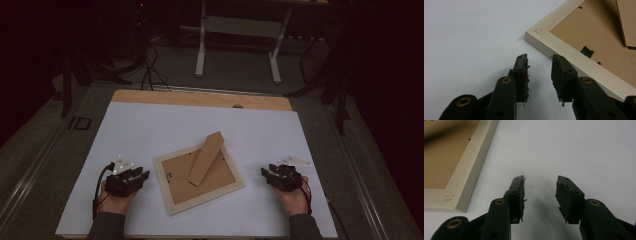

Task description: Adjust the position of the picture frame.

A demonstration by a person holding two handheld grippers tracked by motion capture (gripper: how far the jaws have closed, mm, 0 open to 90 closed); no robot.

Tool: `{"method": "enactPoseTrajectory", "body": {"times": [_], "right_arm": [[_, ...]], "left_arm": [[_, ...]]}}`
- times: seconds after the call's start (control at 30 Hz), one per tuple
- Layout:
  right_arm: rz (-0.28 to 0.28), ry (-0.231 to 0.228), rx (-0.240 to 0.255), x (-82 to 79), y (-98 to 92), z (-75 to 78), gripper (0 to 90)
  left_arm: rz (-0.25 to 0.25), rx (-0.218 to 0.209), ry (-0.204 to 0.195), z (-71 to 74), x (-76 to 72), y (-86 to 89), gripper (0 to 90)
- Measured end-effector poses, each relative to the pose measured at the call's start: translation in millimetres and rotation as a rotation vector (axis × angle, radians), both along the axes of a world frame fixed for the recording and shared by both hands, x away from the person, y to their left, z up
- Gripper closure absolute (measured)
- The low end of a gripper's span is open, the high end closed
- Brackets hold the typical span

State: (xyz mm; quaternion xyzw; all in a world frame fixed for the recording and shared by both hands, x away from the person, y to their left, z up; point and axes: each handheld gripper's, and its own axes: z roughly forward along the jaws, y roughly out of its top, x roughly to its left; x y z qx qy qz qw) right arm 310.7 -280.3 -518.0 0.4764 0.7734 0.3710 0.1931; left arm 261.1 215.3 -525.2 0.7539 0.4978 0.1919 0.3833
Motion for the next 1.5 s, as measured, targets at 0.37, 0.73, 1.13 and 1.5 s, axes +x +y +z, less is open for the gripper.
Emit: {"method": "enactPoseTrajectory", "body": {"times": [0.37, 0.73, 1.13, 1.5], "right_arm": [[0.062, -0.006, 0.009, -3.5, 8.7, 0.5, 76.1], [0.142, 0.012, 0.068, -11.4, 18.5, 0.5, 89.9], [0.227, 0.010, 0.017, -18.9, 32.0, 0.7, 90.0], [0.285, 0.016, -0.004, -27.2, 44.9, -0.5, 90.0]], "left_arm": [[-0.046, 0.004, 0.012, -2.0, -0.9, -7.3, 72.2], [-0.067, 0.000, 0.034, -2.7, 3.3, -12.6, 90.0], [-0.028, -0.013, 0.023, 1.0, 26.8, 3.8, 90.0], [-0.008, -0.085, 0.045, -9.7, 43.6, 11.4, 90.0]]}}
